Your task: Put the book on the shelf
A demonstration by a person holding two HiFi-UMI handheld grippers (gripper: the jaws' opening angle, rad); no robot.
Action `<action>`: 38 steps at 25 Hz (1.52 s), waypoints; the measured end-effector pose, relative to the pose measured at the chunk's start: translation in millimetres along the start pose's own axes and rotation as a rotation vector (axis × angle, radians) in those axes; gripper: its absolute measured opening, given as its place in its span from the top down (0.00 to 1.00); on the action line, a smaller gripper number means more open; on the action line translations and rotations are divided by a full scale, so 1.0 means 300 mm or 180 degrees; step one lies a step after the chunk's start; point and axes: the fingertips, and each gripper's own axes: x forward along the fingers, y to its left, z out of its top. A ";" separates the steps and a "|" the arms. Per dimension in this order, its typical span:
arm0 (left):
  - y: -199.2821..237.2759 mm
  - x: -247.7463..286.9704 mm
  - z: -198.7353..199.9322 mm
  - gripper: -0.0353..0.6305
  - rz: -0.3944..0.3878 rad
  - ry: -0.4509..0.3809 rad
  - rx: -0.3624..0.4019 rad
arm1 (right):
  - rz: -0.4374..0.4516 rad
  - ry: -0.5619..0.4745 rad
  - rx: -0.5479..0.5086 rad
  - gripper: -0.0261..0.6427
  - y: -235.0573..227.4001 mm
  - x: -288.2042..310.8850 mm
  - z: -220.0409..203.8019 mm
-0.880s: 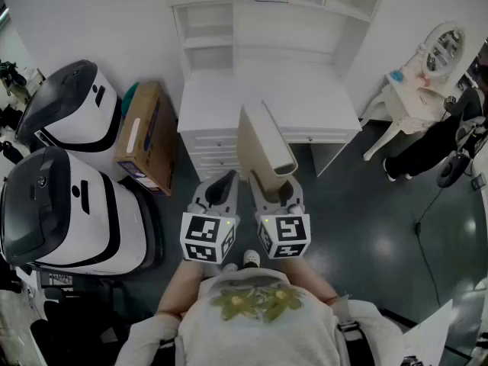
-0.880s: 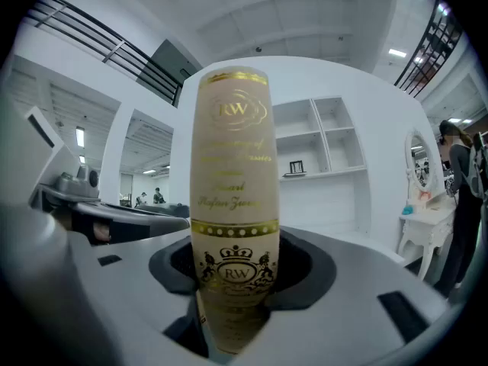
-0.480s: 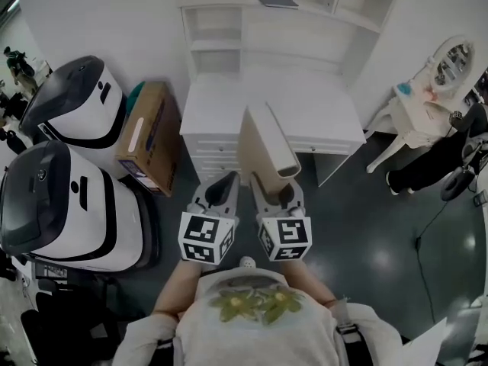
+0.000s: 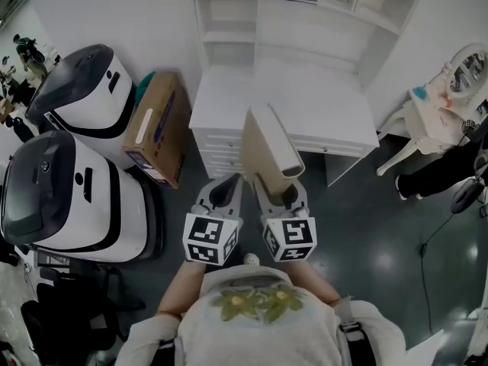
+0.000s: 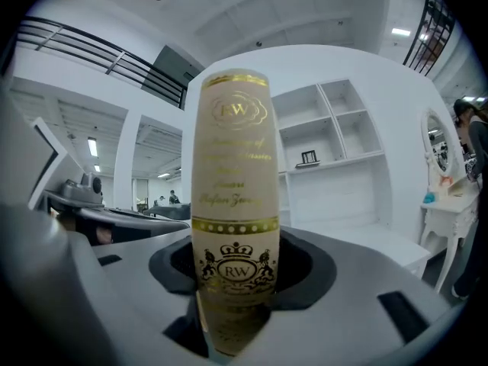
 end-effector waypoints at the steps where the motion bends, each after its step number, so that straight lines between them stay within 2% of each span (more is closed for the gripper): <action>1: 0.022 0.006 -0.001 0.91 0.0010 0.0006 -0.0012 | 0.0010 0.0006 0.0010 0.61 0.005 0.020 -0.004; 10: 0.247 0.117 0.047 0.91 -0.0023 0.0013 -0.0053 | -0.0017 0.0035 -0.0029 0.61 0.028 0.257 -0.005; 23: 0.565 0.300 0.114 0.91 -0.0264 0.0003 -0.0001 | -0.0295 -0.0051 -0.0101 0.61 0.034 0.605 0.027; 30: 0.685 0.375 0.108 0.91 -0.0360 0.0031 -0.0086 | -0.0422 -0.0017 -0.0112 0.61 0.029 0.737 0.027; 38: 0.749 0.492 0.098 0.91 -0.0450 0.0122 -0.0171 | -0.0456 0.0090 -0.0063 0.61 -0.009 0.867 0.003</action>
